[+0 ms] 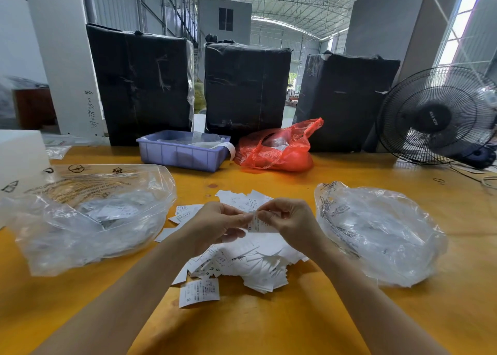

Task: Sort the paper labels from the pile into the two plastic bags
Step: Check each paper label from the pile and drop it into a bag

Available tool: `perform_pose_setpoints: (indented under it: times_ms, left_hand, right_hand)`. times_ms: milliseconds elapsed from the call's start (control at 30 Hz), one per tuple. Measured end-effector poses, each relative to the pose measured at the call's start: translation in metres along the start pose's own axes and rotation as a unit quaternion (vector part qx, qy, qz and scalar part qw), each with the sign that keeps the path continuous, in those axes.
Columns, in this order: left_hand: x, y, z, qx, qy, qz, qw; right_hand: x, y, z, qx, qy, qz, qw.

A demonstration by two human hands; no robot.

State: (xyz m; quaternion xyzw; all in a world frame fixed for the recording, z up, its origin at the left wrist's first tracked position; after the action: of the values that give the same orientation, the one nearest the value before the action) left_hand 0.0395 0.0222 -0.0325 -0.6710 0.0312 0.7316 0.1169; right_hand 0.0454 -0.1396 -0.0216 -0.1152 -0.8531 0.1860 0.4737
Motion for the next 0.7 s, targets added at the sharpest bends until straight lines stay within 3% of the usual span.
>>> perform_pose_setpoints:
  times_ms: [200, 700]
  left_hand:
    - [0.000, 0.000, 0.001, 0.010, 0.004, -0.005, 1.000]
    - [-0.001, 0.000, -0.001, 0.002, 0.000, 0.005, 1.000]
  right_hand:
    - [-0.002, -0.013, -0.003, -0.101, 0.014, -0.035, 0.994]
    - [0.002, -0.006, 0.000, -0.053, 0.003, -0.032, 0.998]
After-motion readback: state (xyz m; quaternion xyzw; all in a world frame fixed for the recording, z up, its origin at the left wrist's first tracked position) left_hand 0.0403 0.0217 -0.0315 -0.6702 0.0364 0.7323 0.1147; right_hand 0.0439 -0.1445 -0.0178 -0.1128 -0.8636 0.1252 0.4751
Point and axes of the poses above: each hand's wrist, its own z-axis away from the middle knuckle, its own y-axis out of the palm, x = y × z, the point moved 4 cm from there along -z, towards the middle knuckle
